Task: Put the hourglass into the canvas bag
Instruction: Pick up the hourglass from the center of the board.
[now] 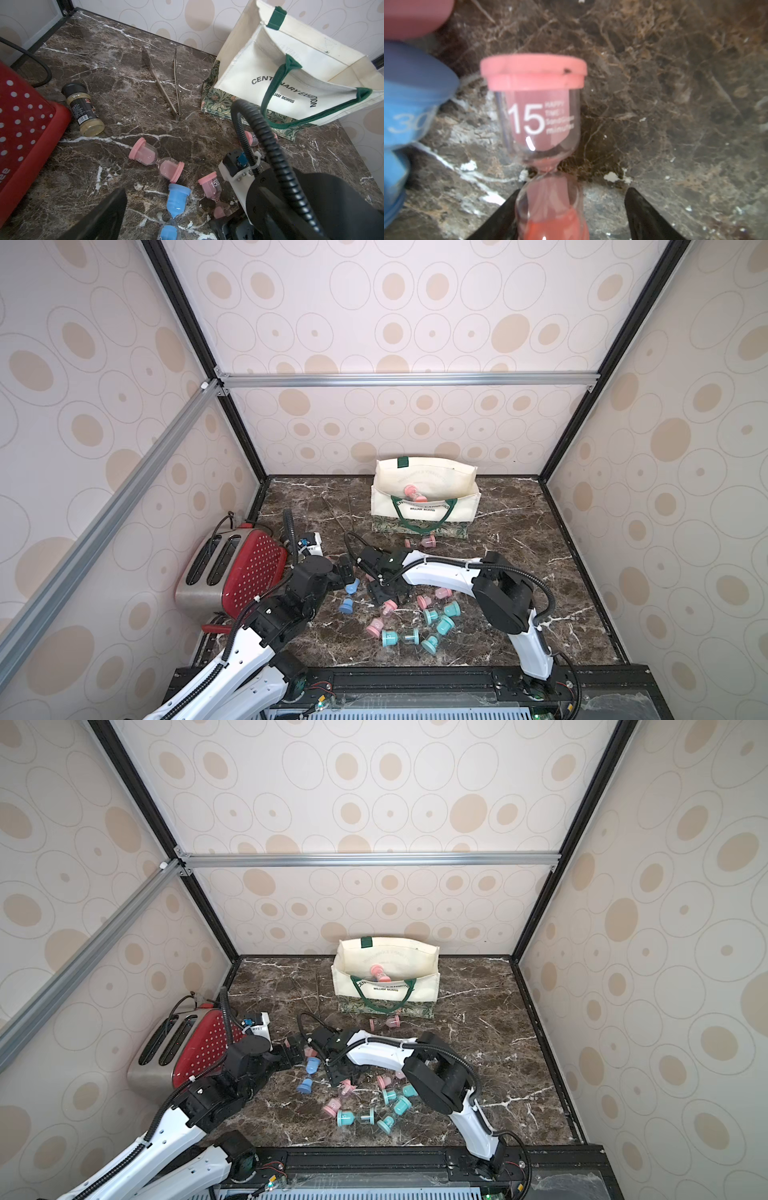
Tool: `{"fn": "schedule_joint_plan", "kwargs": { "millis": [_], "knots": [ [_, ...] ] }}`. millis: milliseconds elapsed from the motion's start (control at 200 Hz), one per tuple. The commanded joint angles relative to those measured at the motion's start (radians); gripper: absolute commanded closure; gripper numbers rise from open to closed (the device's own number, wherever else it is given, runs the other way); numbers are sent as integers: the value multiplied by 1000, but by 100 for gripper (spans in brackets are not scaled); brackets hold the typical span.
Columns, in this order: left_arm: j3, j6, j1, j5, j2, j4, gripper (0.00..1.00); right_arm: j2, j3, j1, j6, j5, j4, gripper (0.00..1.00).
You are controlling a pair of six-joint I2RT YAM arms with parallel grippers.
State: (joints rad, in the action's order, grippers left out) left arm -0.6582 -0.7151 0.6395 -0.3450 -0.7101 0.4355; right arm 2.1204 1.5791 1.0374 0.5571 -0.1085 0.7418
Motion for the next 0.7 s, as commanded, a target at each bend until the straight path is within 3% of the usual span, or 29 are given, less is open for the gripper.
{"fn": "schedule_joint_plan", "kwargs": {
  "millis": [0, 695],
  "knots": [
    [-18, -14, -1, 8, -5, -21, 3, -31, -16, -3, -24, -2, 38, 29],
    [-20, -12, -1, 18, -8, -32, 3, -36, -41, -13, -77, 32, -24, 58]
  ]
}}
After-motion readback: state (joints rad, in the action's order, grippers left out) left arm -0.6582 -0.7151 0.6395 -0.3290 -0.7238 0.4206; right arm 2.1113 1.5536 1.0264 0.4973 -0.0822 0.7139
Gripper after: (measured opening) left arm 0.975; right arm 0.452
